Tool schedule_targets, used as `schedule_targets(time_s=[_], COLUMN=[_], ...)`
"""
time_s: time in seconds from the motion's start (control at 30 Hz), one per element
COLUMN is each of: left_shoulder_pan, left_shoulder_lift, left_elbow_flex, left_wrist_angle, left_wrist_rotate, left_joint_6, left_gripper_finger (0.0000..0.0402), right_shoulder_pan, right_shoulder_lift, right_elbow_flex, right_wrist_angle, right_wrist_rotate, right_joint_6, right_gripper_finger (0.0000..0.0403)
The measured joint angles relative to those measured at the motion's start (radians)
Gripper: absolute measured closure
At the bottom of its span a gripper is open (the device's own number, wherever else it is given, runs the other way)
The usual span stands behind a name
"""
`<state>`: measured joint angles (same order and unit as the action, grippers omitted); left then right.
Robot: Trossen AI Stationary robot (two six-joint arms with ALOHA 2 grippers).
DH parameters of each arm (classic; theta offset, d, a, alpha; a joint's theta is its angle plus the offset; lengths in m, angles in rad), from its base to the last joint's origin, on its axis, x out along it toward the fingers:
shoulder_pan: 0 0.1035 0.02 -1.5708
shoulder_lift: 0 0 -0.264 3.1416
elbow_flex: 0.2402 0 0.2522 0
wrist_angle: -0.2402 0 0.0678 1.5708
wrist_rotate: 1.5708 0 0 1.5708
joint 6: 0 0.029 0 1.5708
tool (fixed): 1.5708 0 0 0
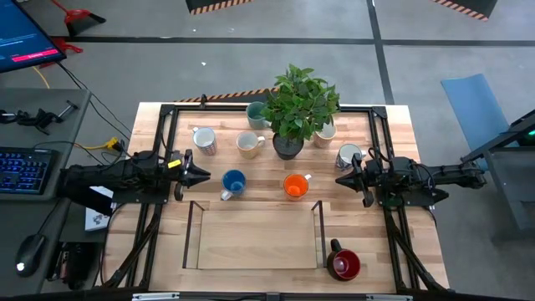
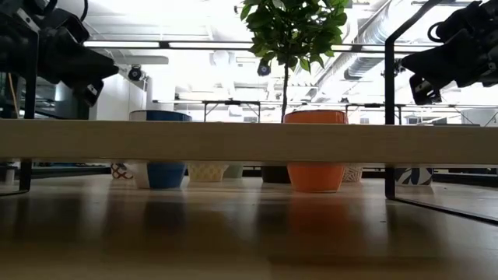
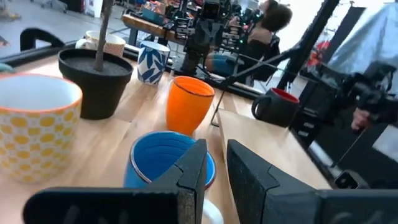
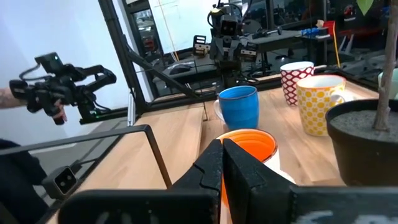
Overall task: Place coffee mugs
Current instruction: Put the white-blue pattern mug on the shelf
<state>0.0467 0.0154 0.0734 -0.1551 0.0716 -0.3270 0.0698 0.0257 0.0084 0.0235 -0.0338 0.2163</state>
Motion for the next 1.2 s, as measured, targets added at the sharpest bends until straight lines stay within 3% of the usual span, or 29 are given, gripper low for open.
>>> schedule_targets(time_s=[0.27, 0.53, 0.83, 0.97, 1.2], left_shoulder_pan=[0.000, 0.000, 0.000, 0.000, 0.000], left_shoulder_lift=[0.000, 0.000, 0.000, 0.000, 0.000], left_elbow_flex=[0.000, 0.000, 0.000, 0.000, 0.000], left_wrist_angle=[0.028, 0.103, 0.109, 0.110, 0.137], left_wrist_rotate=[-0.017, -0.028, -0.254, -0.361, -0.414], left_joint_6=[-0.171, -0.160, -0.151, -0.124, -0.148], left_gripper_finger=[0.0348, 0.0348, 0.0348, 0.0348, 0.0348], right_shoulder_pan=[0.000, 0.000, 0.000, 0.000, 0.000], right_shoulder_lift=[0.000, 0.000, 0.000, 0.000, 0.000], right_elbow_flex=[0.000, 0.000, 0.000, 0.000, 0.000], right_wrist_angle=[0.000, 0.000, 0.006, 0.039, 0.171], right_wrist_rotate=[0.000, 0.000, 0.112, 0.113, 0.113], right_joint_6=[0.038, 0.073, 0.053, 0.046, 0.078], right_gripper_finger=[0.0402, 0.0402, 0.0402, 0.0402, 0.0402])
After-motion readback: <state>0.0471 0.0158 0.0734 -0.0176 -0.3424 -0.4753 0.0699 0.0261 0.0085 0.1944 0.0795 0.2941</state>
